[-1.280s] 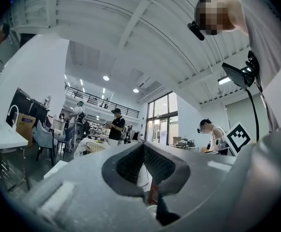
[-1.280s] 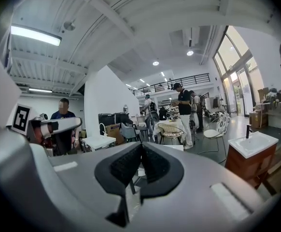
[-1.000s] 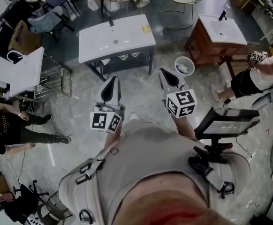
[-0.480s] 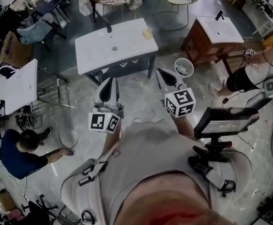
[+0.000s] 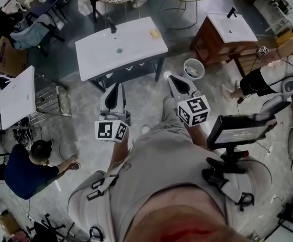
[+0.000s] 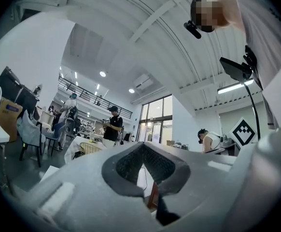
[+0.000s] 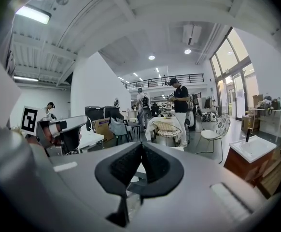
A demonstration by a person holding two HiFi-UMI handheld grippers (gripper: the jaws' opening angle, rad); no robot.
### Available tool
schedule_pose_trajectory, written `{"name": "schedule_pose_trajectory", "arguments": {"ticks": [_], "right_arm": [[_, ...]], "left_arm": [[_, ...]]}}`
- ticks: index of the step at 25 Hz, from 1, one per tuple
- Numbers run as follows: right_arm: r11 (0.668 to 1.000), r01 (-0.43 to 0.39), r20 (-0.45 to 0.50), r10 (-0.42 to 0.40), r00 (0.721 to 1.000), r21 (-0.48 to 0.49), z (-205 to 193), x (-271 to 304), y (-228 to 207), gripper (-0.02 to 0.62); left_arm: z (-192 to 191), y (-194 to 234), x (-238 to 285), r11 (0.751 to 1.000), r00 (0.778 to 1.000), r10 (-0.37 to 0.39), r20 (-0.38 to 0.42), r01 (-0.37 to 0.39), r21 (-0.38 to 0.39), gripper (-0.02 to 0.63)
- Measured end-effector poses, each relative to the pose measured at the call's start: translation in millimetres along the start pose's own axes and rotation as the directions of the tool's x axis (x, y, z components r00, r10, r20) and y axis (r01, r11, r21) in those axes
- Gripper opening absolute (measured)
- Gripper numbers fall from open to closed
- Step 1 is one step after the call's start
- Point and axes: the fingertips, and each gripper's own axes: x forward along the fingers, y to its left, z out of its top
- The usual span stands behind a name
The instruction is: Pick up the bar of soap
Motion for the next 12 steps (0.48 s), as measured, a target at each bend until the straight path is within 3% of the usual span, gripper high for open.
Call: {"name": "schedule_pose_trajectory", "arguments": {"ticks": [12], "right_arm": [[0.998,-0.047,0.043,0.048,0.998,-0.029,15,57,-22,0.003]], "left_arm": [[-23,26,28,0.999,0.999,0.032,-0.031,-0.031,0.007,-0.002]]}}
